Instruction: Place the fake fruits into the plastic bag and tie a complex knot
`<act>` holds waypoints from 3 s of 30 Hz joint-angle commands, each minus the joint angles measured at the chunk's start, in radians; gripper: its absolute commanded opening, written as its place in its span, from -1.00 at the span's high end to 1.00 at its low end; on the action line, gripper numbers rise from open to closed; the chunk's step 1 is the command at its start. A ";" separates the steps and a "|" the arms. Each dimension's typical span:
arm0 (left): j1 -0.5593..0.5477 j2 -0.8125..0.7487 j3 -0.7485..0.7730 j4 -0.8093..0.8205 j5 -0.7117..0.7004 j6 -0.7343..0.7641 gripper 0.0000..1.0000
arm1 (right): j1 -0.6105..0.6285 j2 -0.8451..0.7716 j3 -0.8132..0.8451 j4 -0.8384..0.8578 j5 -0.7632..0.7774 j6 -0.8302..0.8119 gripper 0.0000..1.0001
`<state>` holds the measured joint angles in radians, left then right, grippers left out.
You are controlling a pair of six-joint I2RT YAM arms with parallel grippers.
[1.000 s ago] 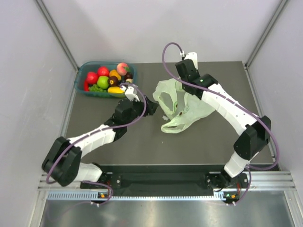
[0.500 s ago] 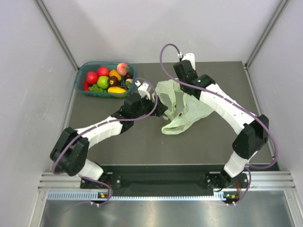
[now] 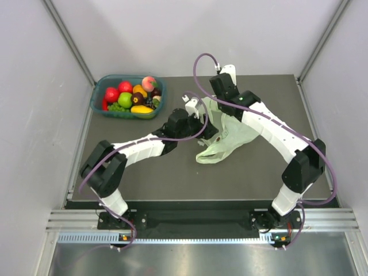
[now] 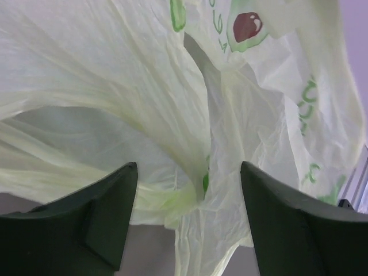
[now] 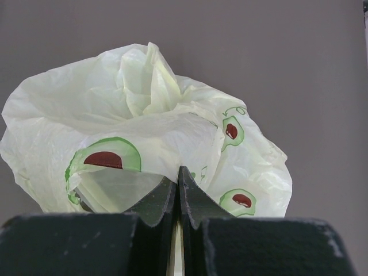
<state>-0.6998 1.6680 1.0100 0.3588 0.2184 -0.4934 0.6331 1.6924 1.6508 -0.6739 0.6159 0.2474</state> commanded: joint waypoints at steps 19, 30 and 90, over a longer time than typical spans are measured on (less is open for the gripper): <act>0.309 0.145 0.505 -0.535 0.060 0.306 1.00 | 0.011 0.021 -0.052 0.071 0.110 -0.025 1.00; 0.312 0.343 0.792 -0.618 -0.059 0.457 0.11 | 0.002 0.098 0.055 0.024 0.064 0.006 1.00; 0.643 0.313 0.681 -0.677 -0.286 0.168 0.14 | -0.102 0.230 0.273 0.027 -0.081 0.007 1.00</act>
<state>-0.0616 2.1353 1.7817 -0.3916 -0.1501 -0.3141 0.5140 1.9808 1.9175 -0.6785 0.5213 0.2619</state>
